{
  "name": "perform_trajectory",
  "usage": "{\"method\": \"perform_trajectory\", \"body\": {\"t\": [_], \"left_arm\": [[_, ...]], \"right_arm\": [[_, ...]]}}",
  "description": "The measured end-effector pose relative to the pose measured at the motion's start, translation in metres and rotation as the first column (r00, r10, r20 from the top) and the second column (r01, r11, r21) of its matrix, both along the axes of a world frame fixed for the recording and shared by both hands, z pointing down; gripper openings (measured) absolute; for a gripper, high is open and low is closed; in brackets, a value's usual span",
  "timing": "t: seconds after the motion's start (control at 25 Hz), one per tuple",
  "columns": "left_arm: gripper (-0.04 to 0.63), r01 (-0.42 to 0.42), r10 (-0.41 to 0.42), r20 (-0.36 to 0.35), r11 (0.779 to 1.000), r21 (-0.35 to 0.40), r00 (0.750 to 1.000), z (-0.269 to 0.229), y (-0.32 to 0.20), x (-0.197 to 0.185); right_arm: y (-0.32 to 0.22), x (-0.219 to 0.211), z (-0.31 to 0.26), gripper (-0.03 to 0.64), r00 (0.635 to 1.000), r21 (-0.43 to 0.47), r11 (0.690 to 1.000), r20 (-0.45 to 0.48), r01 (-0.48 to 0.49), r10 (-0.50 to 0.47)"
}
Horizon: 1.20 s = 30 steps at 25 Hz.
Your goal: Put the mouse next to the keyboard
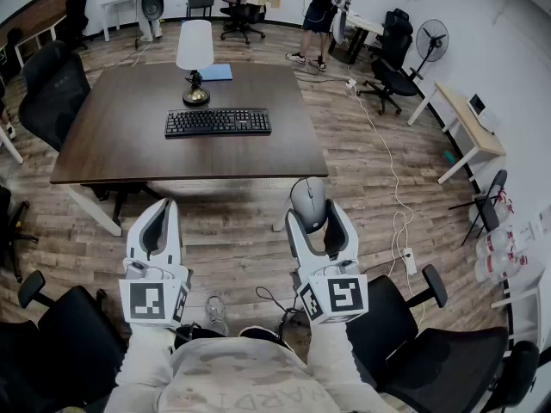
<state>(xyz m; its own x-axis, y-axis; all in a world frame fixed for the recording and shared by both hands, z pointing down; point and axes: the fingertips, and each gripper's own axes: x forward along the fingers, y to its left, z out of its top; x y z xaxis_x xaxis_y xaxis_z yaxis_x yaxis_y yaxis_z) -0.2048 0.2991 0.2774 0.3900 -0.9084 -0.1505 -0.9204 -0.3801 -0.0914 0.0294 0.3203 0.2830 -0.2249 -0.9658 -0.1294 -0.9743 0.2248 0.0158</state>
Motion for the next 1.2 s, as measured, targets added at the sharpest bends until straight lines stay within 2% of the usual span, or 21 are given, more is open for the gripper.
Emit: {"method": "perform_trajectory", "body": {"t": [0.24,0.6,0.92,1.2], "left_arm": [[0.006,0.005,-0.005,-0.002,1.0,0.007,1.0,0.002,-0.014,-0.005],[0.006,-0.011,0.011,0.003,1.0,0.01,1.0,0.004,-0.06,-0.012],[0.006,-0.036,0.035,0.017,0.997,0.067,0.999,-0.005,-0.105,-0.027],[0.006,-0.058,0.057,0.011,0.995,0.078,0.998,0.003,-0.135,-0.04]], "right_arm": [[-0.012,-0.005,0.003,0.308,1.0,0.007,1.0,-0.028,0.003,-0.002],[-0.054,-0.009,0.005,0.308,0.999,0.007,0.999,-0.017,-0.031,0.031],[-0.094,-0.027,0.001,0.308,0.998,0.024,0.998,-0.032,-0.052,0.053],[-0.117,-0.039,0.007,0.308,0.995,0.033,0.995,-0.047,-0.089,0.091]]}}
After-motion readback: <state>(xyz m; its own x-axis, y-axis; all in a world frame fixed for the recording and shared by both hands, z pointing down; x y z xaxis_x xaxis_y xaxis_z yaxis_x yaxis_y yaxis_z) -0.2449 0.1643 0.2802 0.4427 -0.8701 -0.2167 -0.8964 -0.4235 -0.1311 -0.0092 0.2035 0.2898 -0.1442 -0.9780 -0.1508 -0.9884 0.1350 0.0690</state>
